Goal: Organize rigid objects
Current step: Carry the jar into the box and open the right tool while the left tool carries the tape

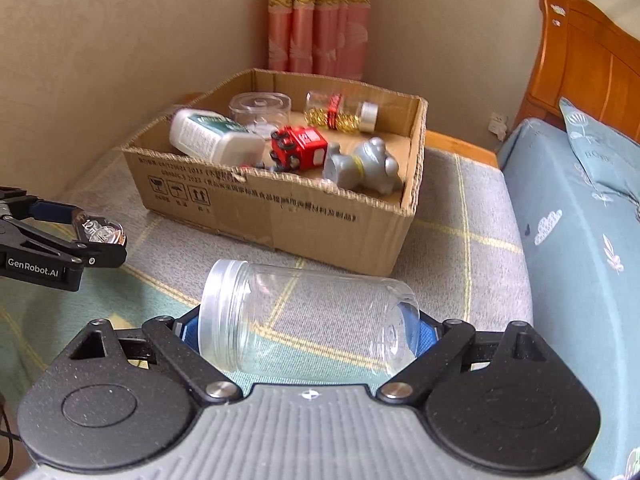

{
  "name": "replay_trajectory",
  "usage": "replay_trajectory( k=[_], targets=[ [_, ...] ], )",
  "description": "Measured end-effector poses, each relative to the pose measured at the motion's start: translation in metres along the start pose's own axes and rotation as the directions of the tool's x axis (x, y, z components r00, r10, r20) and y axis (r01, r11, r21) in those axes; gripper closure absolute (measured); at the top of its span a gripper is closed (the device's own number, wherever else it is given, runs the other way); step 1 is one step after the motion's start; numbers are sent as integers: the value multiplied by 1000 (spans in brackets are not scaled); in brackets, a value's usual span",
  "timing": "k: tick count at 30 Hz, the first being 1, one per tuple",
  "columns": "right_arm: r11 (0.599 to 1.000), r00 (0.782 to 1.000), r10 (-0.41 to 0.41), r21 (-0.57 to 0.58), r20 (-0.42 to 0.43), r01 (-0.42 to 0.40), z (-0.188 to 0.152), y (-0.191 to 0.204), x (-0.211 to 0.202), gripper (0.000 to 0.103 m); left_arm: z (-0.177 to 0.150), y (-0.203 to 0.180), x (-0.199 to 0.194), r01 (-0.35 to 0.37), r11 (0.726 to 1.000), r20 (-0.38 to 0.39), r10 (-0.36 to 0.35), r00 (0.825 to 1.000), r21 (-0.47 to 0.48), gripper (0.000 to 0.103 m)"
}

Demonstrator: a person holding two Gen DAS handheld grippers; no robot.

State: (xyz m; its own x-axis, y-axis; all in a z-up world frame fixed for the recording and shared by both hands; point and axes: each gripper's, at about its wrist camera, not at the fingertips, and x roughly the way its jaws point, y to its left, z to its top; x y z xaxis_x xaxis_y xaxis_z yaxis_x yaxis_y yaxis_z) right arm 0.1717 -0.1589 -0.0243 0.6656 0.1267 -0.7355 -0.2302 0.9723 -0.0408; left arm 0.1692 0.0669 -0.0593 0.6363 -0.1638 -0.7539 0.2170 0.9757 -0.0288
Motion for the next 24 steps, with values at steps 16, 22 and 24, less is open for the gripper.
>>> replay_trajectory(
  k=[16,22,24],
  targets=[
    [995,996,58,-87,73,-51,99,-30,8,8,15,-9,-54,-2,999,97,-1,995,34,14],
    [998,998,53,-44,37,-51,151,-42,49,8,22,-6,-64,-20,999,127,16,992,25,14],
    [998,999,50,-25,12,-50,164,-45,63,8,25,-6,-65,-25,999,136,22,991,23,14]
  ],
)
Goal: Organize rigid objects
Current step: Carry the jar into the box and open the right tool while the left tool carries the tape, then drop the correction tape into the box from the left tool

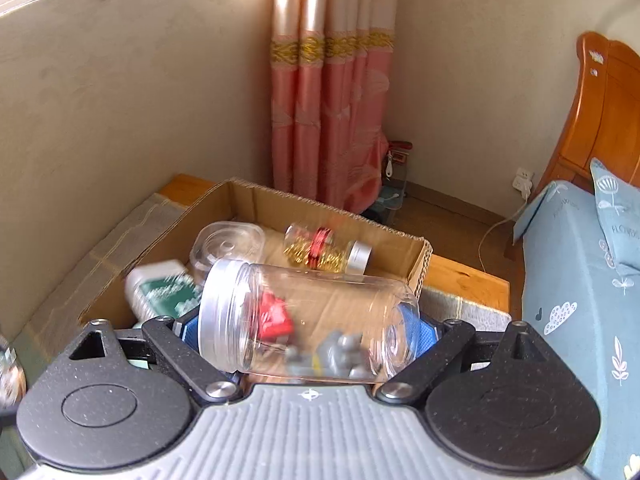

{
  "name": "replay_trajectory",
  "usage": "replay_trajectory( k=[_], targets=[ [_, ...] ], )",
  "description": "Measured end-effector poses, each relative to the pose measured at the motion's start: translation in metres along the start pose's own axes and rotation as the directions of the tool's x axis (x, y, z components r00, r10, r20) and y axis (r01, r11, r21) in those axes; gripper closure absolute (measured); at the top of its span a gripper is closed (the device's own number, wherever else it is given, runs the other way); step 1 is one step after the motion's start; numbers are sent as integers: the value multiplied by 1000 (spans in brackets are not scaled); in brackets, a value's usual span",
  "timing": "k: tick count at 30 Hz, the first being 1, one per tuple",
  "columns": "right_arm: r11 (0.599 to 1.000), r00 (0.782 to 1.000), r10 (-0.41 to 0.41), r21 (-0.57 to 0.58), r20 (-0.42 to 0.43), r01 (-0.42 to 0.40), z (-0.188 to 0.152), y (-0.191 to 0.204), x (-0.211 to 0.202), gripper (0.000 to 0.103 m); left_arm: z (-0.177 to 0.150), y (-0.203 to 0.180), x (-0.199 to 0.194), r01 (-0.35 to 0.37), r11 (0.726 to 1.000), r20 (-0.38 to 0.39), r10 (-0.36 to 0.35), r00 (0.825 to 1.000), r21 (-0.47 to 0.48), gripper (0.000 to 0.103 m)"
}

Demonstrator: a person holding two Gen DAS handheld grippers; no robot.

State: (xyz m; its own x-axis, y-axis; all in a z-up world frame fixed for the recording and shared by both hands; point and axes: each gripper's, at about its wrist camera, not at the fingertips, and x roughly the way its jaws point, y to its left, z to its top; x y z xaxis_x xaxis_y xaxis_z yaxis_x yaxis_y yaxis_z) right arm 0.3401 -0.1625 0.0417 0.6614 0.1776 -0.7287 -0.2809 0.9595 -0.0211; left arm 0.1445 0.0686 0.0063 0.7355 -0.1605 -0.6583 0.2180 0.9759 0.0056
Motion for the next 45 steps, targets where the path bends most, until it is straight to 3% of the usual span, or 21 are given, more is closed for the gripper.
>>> replay_trajectory(
  k=[5,7,10,26,36,42,45],
  targets=[
    [999,998,-34,12,-45,35,21,-4,35,8,6,4,1,-7,1000,14,7,1000,-3,14],
    [999,997,-41,25,-62,43,24,-6,46,1,8,5,2,-9,1000,17,9,1000,-3,14],
    [998,996,-49,31,-75,52,22,-8,51,0,11,5,3,-2,1000,22,2,1000,-4,14],
    [998,999,-40,-56,-35,38,18,-3,-8,0,57,-21,35,81,994,34,-84,996,75,14],
    [996,997,-81,-27,21,81,19,-10,-47,0,88,-71,82,193,959,-14,-195,981,209,14],
    [995,995,-95,-15,15,95,15,-15,-49,0,92,-86,101,222,952,-30,-221,975,211,10],
    [996,996,-93,-9,16,93,13,-15,-51,0,89,-86,101,198,959,-22,-198,980,204,8]
  ],
)
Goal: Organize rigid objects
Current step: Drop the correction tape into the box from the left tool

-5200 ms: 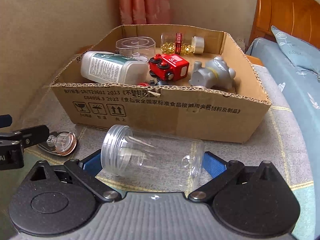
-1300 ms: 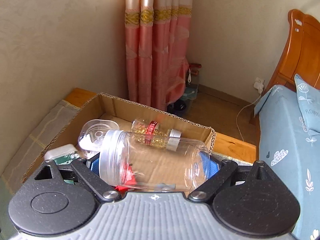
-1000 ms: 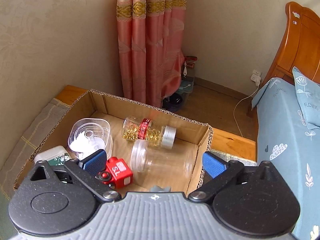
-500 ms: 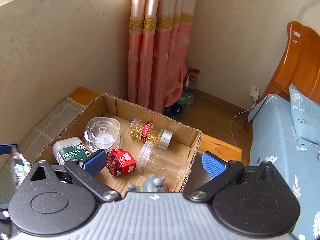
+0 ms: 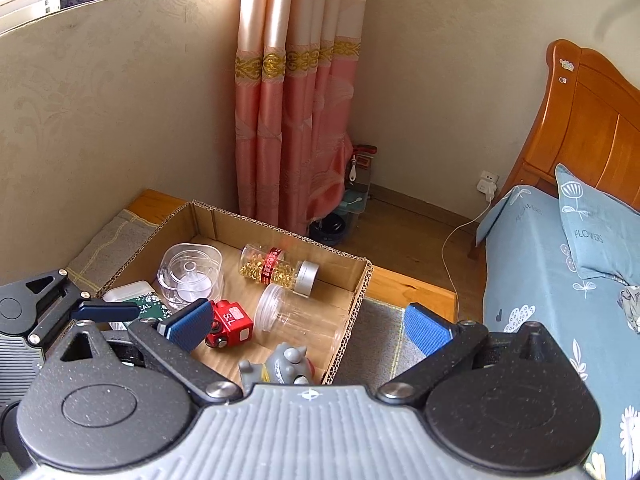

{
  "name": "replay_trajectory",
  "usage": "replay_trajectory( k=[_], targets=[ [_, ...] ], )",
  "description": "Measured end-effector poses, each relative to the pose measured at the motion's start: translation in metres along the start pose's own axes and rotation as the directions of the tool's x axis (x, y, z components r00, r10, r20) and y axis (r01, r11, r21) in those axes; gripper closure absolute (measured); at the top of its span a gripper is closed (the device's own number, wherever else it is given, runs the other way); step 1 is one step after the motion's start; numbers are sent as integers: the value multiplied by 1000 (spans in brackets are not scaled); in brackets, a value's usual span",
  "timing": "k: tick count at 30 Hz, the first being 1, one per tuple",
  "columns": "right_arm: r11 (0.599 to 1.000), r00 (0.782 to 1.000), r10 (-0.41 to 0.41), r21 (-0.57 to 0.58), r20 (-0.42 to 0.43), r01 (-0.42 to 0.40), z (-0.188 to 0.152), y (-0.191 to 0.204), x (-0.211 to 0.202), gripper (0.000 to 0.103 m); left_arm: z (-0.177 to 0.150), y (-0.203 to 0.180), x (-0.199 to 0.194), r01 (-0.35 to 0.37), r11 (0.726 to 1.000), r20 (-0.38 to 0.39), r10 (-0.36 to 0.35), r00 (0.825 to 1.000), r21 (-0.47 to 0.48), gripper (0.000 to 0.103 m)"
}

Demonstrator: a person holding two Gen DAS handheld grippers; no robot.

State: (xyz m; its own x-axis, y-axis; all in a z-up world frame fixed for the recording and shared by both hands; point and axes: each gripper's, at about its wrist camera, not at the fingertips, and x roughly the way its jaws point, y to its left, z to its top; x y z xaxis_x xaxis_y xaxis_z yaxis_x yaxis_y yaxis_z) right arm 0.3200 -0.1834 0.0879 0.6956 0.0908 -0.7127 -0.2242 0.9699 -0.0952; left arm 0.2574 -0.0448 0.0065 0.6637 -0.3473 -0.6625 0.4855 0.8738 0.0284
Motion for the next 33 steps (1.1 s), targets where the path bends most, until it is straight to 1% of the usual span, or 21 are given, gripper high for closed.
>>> replay_trajectory(
  k=[2,4,6,10,13,16,17,19,21,22,24,27,30,33],
  targets=[
    [1000,1000,1,-2,2,-1,-1,1,-2,0,-2,3,-4,-15,1000,11,15,1000,-5,7],
    [1000,1000,6,-4,5,-6,-2,2,-3,0,-4,5,-10,-21,1000,13,21,1000,-15,5],
    [1000,1000,10,-5,6,-10,-2,5,-4,0,-5,8,-18,-33,999,31,34,999,-18,3],
    [1000,1000,14,-12,17,-14,-2,11,-11,0,-4,12,-34,-58,998,60,60,996,-37,2],
    [1000,999,13,1,34,-13,-5,14,-21,0,-6,14,-50,-81,994,90,87,992,-68,2],
    [999,999,-11,42,50,9,-12,16,-33,0,-13,18,-69,-114,986,111,128,986,-122,1],
    [997,998,-37,65,47,33,-17,17,-36,0,-17,19,-74,-135,981,108,151,983,-141,1],
    [991,994,-104,94,34,100,-31,22,-42,0,-23,20,-83,-199,965,87,216,973,-172,1],
    [979,985,-174,114,10,171,-51,30,-45,0,-31,21,-91,-252,947,72,270,960,-199,1],
    [974,981,-193,121,-10,193,-61,35,-44,0,-34,22,-95,-270,938,66,289,955,-217,1],
    [971,980,-193,135,-55,198,-82,46,-44,0,-40,26,-98,-303,920,33,321,946,-249,1],
    [970,983,-160,169,-92,174,-106,60,-47,0,-50,24,-101,-340,905,-12,349,937,-255,1],
    [962,980,-168,200,-103,186,-119,69,-52,0,-55,21,-99,-355,903,-63,350,935,-243,1],
    [957,979,-170,219,-108,191,-126,73,-56,0,-58,16,-100,-363,903,-79,354,932,-231,1]
  ],
)
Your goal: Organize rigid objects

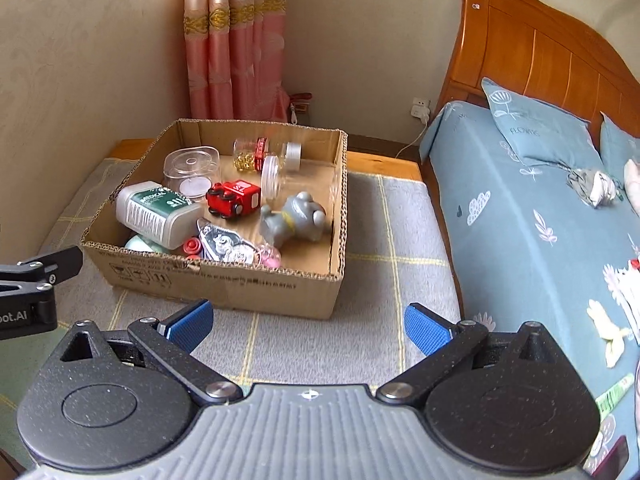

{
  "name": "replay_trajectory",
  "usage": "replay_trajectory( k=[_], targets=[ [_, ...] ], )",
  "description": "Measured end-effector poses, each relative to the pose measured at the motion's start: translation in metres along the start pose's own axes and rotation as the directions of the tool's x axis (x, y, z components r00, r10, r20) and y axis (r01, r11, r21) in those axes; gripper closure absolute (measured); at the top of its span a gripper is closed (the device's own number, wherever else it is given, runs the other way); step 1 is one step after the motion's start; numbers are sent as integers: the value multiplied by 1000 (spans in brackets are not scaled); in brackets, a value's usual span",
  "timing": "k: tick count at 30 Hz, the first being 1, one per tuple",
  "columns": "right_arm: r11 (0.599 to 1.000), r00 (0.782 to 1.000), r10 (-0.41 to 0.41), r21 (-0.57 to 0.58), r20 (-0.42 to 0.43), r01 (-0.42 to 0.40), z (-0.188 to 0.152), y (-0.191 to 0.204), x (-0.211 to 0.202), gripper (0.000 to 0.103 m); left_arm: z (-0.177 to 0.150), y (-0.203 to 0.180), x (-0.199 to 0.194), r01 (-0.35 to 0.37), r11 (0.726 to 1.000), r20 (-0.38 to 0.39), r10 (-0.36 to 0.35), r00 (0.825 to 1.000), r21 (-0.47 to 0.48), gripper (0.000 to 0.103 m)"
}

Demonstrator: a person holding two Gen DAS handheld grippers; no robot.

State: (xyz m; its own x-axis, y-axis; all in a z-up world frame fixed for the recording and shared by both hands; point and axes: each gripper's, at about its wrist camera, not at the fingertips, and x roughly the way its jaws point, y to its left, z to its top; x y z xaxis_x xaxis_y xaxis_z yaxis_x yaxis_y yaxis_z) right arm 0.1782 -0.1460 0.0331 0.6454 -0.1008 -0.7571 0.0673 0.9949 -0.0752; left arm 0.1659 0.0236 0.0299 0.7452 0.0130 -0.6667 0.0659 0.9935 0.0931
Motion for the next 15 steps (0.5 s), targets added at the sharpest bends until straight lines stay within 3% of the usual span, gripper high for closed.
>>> replay_trajectory(
  k=[15],
  targets=[
    [1000,1000,8,26,10,-8,-2,1,-7,0,-2,-6,-11,-7,1000,-15,7,1000,11,1]
  ],
)
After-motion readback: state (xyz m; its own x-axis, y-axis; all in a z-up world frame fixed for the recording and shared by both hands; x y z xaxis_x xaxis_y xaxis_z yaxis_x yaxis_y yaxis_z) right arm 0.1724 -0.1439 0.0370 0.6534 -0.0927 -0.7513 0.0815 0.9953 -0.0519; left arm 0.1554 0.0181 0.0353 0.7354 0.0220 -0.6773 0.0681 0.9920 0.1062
